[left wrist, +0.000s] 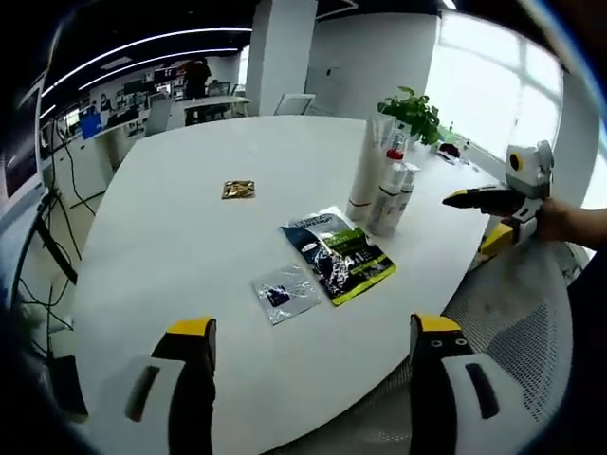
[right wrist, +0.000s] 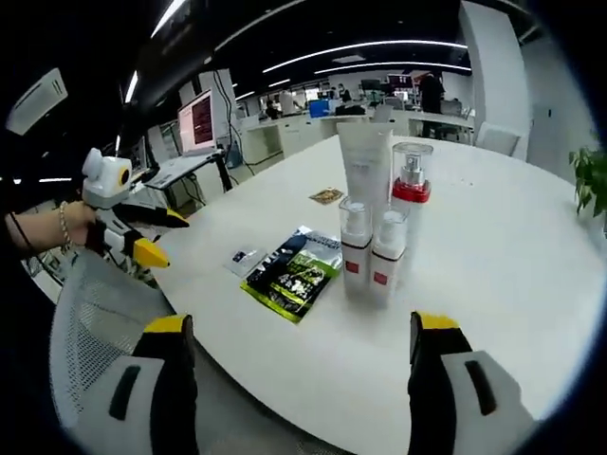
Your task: Arrange the skincare products in the storage area until every visible bottle or jar stands upright without overlapping.
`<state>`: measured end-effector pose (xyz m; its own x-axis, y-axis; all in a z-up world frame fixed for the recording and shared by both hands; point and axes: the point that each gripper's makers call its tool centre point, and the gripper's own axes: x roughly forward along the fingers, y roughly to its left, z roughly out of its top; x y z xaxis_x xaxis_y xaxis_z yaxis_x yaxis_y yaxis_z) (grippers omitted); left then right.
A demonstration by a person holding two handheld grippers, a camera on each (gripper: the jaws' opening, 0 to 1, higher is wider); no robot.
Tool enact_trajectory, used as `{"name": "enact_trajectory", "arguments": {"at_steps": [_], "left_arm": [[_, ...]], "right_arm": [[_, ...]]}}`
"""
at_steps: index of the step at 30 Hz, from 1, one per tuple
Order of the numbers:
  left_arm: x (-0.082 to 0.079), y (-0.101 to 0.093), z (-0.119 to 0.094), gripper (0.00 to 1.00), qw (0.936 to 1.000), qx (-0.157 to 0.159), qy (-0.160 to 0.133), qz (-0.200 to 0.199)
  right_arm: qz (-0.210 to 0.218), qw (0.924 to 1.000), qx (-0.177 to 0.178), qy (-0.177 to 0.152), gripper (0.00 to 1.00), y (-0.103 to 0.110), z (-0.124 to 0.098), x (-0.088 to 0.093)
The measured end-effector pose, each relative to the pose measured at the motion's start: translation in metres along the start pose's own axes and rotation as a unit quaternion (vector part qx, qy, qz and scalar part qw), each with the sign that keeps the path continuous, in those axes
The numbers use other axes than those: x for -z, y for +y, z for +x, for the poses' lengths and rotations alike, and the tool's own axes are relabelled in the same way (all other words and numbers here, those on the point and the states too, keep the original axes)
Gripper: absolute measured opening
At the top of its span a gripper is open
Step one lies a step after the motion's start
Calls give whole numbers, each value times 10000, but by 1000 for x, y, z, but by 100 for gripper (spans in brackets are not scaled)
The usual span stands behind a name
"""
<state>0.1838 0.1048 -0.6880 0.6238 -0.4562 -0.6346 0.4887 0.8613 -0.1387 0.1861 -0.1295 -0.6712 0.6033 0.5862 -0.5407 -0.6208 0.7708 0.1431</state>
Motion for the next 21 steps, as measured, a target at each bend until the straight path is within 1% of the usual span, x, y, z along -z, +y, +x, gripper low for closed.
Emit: {"name": "enact_trajectory", "arguments": {"at_steps": [4,6,8,10,21], "left_arm": [[4,-1,-2,83,10000,-17,51,-29],[5,-1,-2,84,10000,-27,93,-14],[4,0,-1,84,10000,-39,78,-11],[2,0,-2,84,10000,-49,68,-41],[0,1,4,85,9999,-50,160,41]], "right_arm": [[-18,10000,20,-74,94,-1,0,-3],[28,10000,35,-71,94,-3,0,-2],[31,10000,33,-39,93,-4,1,0],[65,10000,25,-60,93,-5,1,-2],[142,9999,7,-42,93,-5,3,3]]}}
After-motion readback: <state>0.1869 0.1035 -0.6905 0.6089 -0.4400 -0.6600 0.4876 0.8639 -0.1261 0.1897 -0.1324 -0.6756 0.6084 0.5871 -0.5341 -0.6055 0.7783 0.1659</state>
